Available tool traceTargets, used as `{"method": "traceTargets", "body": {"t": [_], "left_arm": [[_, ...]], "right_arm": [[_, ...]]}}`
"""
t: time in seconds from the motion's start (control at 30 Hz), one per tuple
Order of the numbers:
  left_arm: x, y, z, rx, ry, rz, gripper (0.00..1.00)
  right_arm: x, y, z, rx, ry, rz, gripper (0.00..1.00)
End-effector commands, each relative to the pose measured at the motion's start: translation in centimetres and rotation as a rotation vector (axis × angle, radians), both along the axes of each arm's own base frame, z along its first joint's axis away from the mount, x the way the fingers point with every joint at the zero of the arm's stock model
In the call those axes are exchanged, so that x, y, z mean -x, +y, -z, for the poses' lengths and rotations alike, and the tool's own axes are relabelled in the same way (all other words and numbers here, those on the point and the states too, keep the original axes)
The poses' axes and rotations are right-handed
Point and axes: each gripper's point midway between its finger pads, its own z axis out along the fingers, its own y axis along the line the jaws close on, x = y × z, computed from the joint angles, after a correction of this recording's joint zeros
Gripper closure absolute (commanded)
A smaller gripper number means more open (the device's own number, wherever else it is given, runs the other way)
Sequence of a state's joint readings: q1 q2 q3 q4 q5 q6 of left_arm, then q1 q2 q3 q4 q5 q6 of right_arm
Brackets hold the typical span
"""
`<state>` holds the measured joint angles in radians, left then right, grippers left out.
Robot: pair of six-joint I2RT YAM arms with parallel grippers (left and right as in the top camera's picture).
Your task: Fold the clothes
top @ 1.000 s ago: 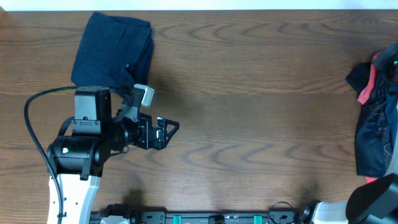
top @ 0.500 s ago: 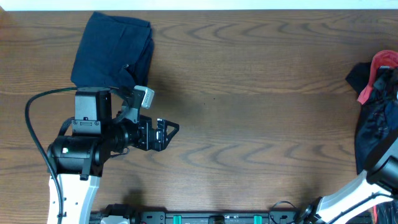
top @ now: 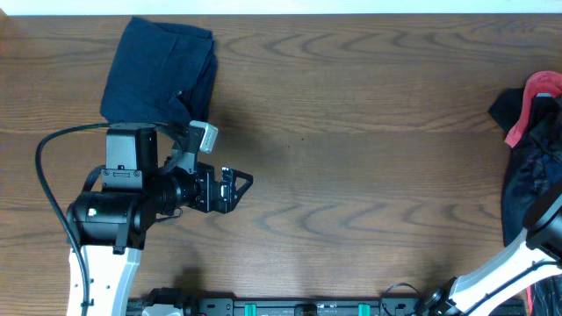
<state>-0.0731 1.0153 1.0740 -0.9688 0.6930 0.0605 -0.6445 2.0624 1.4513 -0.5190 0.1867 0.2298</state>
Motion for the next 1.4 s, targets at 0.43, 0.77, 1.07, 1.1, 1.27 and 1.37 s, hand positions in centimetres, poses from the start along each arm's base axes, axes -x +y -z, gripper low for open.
{"method": "traceTargets", "body": {"t": [0.43,0.77,1.07,1.1,1.27,1.37], "left_arm": [[0.0,-0.1,-0.7,0.000,-0.024,0.011,0.02],[0.0,-0.1,-0.7,0.000,-0.024,0.011,0.02],[0.0,-0.1,-0.7,0.000,-0.024,0.011,0.02],[0.0,-0.1,-0.7,0.000,-0.024,0.011,0.02],[0.0,-0.1,-0.7,0.000,-0.023,0.011,0.02],[0.0,-0.1,-0.6,0.000,-0.020,0.011,0.02]], "right_arm": [[0.3,-1.3,-1.5,-0.052,-0.097,-0.070,0.64],[4.3,-3.9,-2.1,-0.004,-0.022,0.100,0.96],[-2.0,0.2,-12.0,-0.125,-0.468,-0.114,0.99],[-2.4,0.8,-13.4,-0.131,-0.506,-0.122,0.99],[-2.8,2.7,-16.7,-0.056,-0.513,-0.125,0.98],[-1.4,2.3,-14.7,-0.023,-0.395,-0.059,0.96]]}}
